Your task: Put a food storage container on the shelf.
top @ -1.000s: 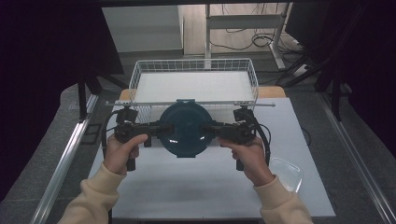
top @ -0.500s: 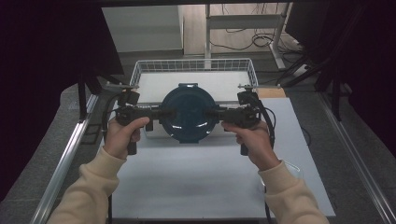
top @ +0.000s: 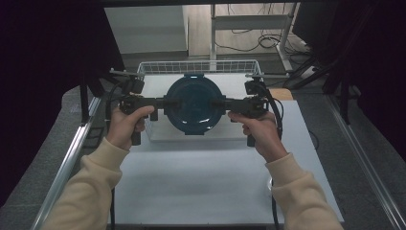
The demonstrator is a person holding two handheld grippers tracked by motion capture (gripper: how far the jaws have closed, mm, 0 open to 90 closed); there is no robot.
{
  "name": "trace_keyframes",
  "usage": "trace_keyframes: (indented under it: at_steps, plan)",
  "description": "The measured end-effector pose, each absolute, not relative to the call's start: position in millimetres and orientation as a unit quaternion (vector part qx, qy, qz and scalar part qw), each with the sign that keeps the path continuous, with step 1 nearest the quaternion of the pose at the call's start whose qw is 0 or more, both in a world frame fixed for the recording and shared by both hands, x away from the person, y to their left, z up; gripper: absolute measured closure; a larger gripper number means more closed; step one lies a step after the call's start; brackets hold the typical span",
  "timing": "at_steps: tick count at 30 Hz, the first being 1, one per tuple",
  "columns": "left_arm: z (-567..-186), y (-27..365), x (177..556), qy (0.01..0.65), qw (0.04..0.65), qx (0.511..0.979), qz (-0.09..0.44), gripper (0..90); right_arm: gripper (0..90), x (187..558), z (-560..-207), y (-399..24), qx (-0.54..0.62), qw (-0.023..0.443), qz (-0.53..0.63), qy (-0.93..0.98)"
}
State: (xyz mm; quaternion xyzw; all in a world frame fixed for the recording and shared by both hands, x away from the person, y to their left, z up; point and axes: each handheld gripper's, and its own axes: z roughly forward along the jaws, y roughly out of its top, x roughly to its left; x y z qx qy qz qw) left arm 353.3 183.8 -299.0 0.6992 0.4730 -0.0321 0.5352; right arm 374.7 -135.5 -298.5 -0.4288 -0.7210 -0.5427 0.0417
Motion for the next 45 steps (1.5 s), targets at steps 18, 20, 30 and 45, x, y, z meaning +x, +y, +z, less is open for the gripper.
trace_keyframes:
  at_steps: [18, 20, 30, 45]
  plan:
    - [-277, 196, 388, 0.474, 0.541, 0.694, -0.039, 39.1, 40.7, 408, -272, -124, -0.426, 0.040, -0.540, -0.725]
    - [-274, 196, 392, 0.473, 0.541, 0.694, -0.041, 39.1, 40.7, 412, -269, -124, -0.426, 0.040, -0.540, -0.725]
    - [-264, 191, 413, 0.475, 0.538, 0.695, -0.046, 39.2, 40.8, 430, -261, -129, -0.428, 0.039, -0.544, -0.721]
    - [-288, 189, 441, 0.490, 0.524, 0.692, -0.075, 39.1, 40.7, 457, -278, -132, -0.451, 0.060, -0.522, -0.722]
